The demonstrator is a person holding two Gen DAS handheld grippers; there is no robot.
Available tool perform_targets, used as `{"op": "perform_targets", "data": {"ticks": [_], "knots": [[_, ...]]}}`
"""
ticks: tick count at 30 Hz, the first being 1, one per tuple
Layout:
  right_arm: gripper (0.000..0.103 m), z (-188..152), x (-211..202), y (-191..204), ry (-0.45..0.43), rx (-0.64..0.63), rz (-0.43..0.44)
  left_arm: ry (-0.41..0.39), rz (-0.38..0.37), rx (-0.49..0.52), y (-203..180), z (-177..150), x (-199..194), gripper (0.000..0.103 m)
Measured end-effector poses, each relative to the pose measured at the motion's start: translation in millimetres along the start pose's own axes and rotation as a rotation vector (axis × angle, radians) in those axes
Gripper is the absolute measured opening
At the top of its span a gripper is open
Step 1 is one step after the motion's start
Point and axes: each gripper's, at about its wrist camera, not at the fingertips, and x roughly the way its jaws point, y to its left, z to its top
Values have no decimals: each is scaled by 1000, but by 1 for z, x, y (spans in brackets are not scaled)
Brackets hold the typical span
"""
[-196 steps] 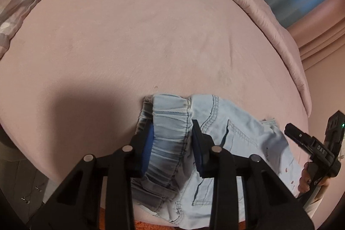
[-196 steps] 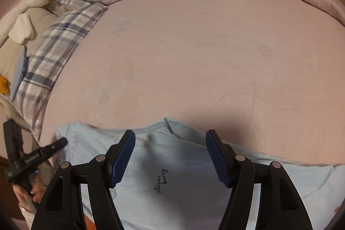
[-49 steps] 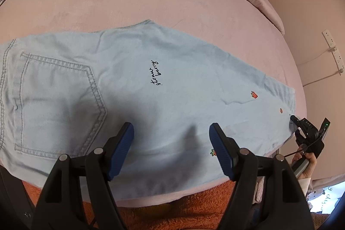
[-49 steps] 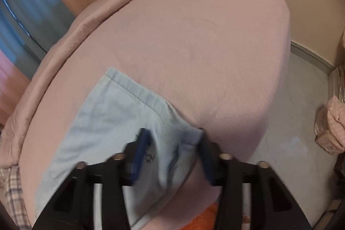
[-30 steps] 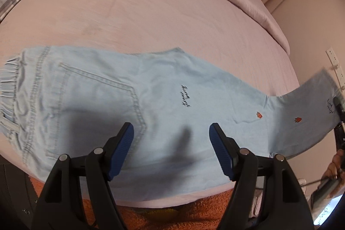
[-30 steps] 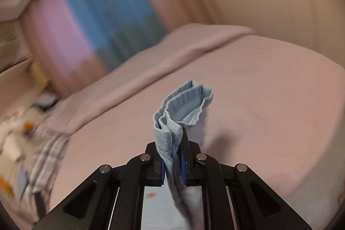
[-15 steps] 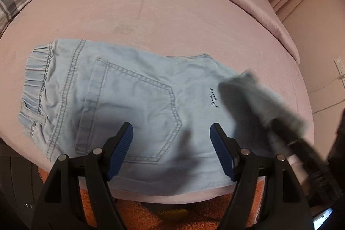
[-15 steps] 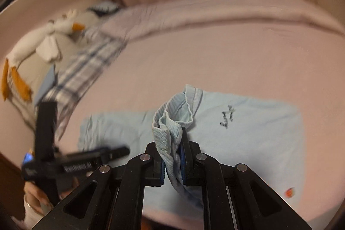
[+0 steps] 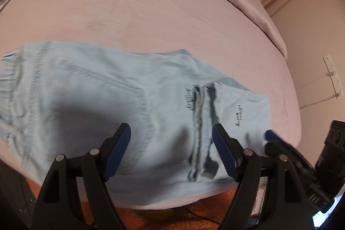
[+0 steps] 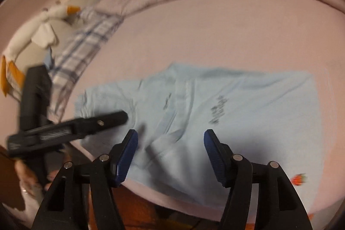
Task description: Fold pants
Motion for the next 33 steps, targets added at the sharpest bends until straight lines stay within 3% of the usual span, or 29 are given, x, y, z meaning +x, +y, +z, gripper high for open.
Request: {"op": "perform_targets", "data": {"ticks": [7,10,12,13,14,17,22,27,33], "knots": [[64,-5,-35,-54,-108,154,-190,115,-88,45,-28,3,47,74],[64,-12,-36,-72,-108,220,-264,144,-139,39,-33,1,58,52],[64,-17,-38,-81,-108,245,-282,153,-125,34,-35,2,60,38],[63,-20,-38,-86,-106,260,-292,151,-116,34,-35,4,60,19],[63,-21,-38,-89,-104,270,-297,155,-123,26,-34,5,60,9],[58,-20,-36,-92,-91,294,-303,136,-141,-10,-27,3,51,6],[53,-1,-39,-85,-111,248,-339,42,-36,121,-36,3,25,7],[52,13,-22,-78,-120,216,-319,76,15,95,-20,3,48,9],[51,2,21,-90,26,213,-392,71,22,109,-21,0,51,12]]}}
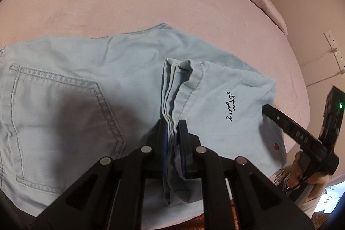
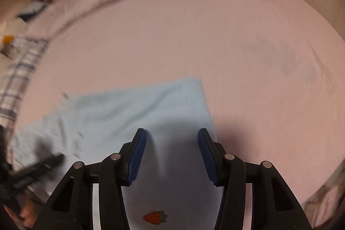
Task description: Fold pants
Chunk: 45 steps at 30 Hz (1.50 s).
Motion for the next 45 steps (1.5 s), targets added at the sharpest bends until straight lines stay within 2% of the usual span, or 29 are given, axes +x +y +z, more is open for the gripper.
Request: {"op": "perform_targets", "data": {"ticks": [3,7,13,16,18,20,23,25,27,30,34,38,41,45], "knots": [[51,-12,-5,0,-2,-17,-4,2,-3,-7,4,-1,0,12],[51,-30,-14,-8,40,-9,8,2,-17,-22,11,-2,-1,13],[51,-56,-30,-9,96,-10,-32,5,-37,-36,16,-6,-12,15],[51,-64,-36,-10,100,-18,-54,-22,-46,-62,20,-7,-30,28],[51,-62,-37,-11,112,-11,-61,-94,-72,-87,27,-8,-56,38],[51,-57,-39,-10,115,0,-44,-159,-74,-117,36,-9,-79,60],[52,-48,-44,-2,96,-3,18,-290,-18,-177,57,-13,-118,81],[59,-45,-48,4,71,-16,22,-350,41,-206,68,-17,-136,87],[63,-44,-51,11,43,-38,16,-404,127,-234,83,-23,-152,89],[64,-39,-51,22,7,-76,4,-431,203,-282,104,-33,-161,92],[64,-31,-42,33,-15,-77,36,-415,260,-400,137,-46,-158,92],[64,-26,-35,47,-20,-65,54,-386,299,-467,157,-61,-150,92],[64,-26,-29,60,0,-92,63,-348,277,-493,167,-71,-142,91],[64,-28,-27,64,15,-104,49,-292,156,-567,173,-85,-132,89]]}}
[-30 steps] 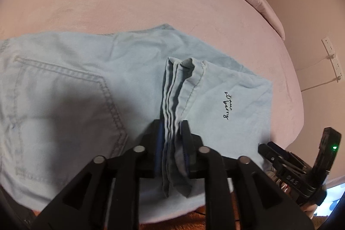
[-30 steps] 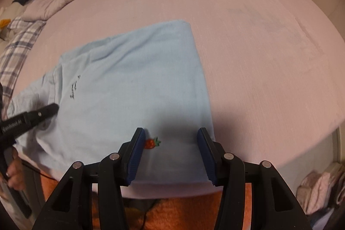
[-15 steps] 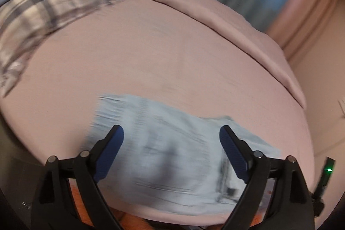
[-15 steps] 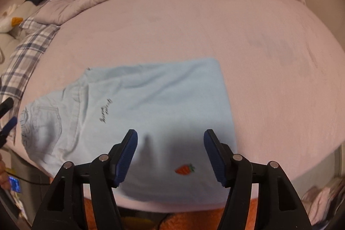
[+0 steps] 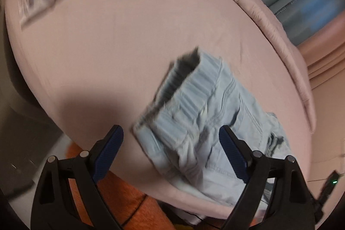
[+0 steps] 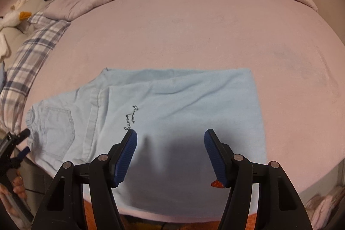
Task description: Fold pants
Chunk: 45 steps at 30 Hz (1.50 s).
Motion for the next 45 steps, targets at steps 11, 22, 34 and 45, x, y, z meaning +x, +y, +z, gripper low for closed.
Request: {"op": "perform_targets", "data": {"ticks": [11,22,34,45], "knots": [[64,-5,-3,-11,22,38,18,-2,-103,-25,3,-2,10,76],[65,-11,0,-15,41,58,57,-7,-161,-71,0,2,14,37],[65,-14,-8,-30,23,114,52,-113,-370,155,-97,-4,-50,33],[65,-17,-11,-38,12,161,37,-47,-434,378,-180,-34,-45,33]]}}
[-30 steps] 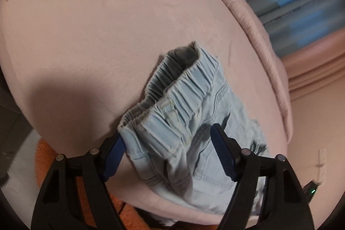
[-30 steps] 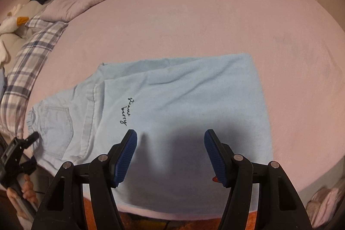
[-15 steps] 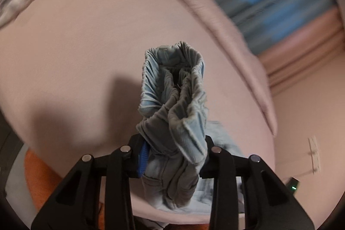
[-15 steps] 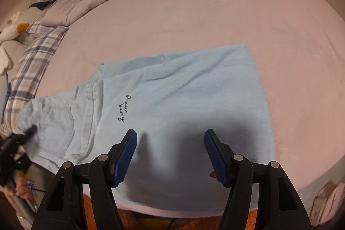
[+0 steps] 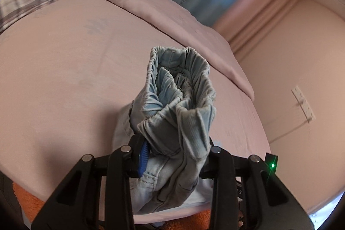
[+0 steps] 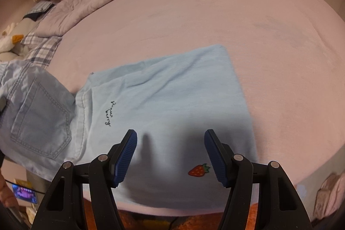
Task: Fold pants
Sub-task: 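Grasp the waistband with the left gripper and fold it over the legs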
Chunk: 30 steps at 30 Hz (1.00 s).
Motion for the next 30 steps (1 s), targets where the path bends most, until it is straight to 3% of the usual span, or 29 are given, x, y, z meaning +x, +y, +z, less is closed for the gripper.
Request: {"op": "perform_targets", "data": {"ticks": [17,30], "knots": [[65,-9,-16,-31,-45,87,-23,189,-82,184,-66,-17,69,33],[65,-18,-29,-57,-78,165,-54,393,-41,326,-94,-57,156,33]]}}
